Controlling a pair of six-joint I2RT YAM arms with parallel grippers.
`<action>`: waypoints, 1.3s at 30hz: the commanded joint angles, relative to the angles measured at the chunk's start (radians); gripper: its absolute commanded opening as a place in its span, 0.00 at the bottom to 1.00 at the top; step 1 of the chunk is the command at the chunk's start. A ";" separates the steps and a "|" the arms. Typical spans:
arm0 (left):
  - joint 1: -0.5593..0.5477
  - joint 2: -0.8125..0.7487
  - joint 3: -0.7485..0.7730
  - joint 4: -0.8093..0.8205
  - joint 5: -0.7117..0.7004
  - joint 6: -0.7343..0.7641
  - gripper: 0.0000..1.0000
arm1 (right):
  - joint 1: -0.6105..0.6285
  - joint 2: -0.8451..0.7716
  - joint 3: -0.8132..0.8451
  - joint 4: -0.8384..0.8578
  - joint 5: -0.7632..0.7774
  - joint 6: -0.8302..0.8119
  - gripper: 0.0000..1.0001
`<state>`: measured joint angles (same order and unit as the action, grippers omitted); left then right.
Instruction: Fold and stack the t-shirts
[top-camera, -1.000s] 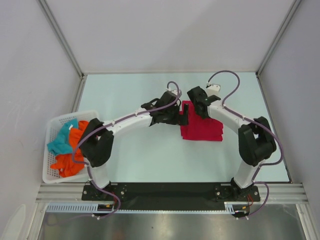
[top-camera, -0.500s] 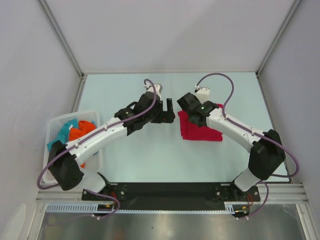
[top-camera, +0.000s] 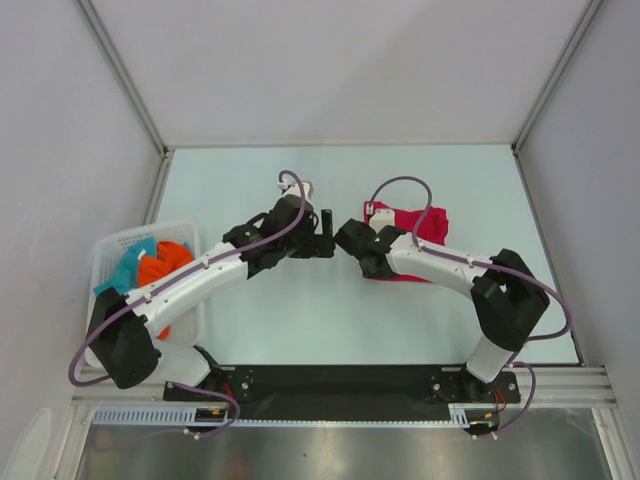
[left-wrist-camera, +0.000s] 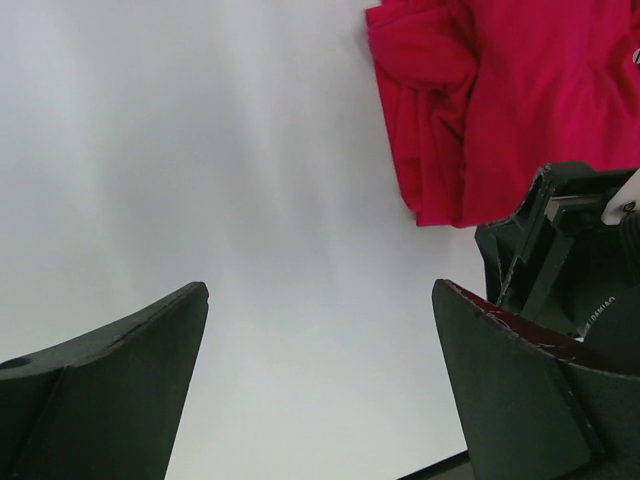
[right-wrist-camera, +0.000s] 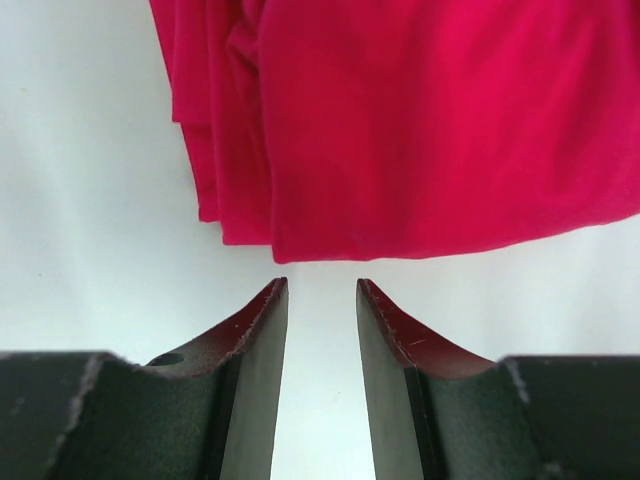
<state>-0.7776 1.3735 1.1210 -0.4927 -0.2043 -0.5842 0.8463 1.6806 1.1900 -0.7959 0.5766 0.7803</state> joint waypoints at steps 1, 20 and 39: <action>0.005 0.002 0.017 0.043 0.016 -0.012 0.99 | 0.054 0.057 0.065 0.007 -0.007 0.025 0.39; 0.075 -0.060 -0.024 0.040 0.006 0.006 1.00 | -0.072 0.264 -0.026 0.224 -0.150 -0.015 0.39; 0.104 -0.047 -0.013 0.048 0.048 0.032 0.99 | -0.349 0.349 0.092 0.250 -0.113 -0.115 0.39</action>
<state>-0.6830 1.3388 1.1011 -0.4801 -0.1749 -0.5739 0.5991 1.9285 1.2984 -0.6300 0.3340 0.7055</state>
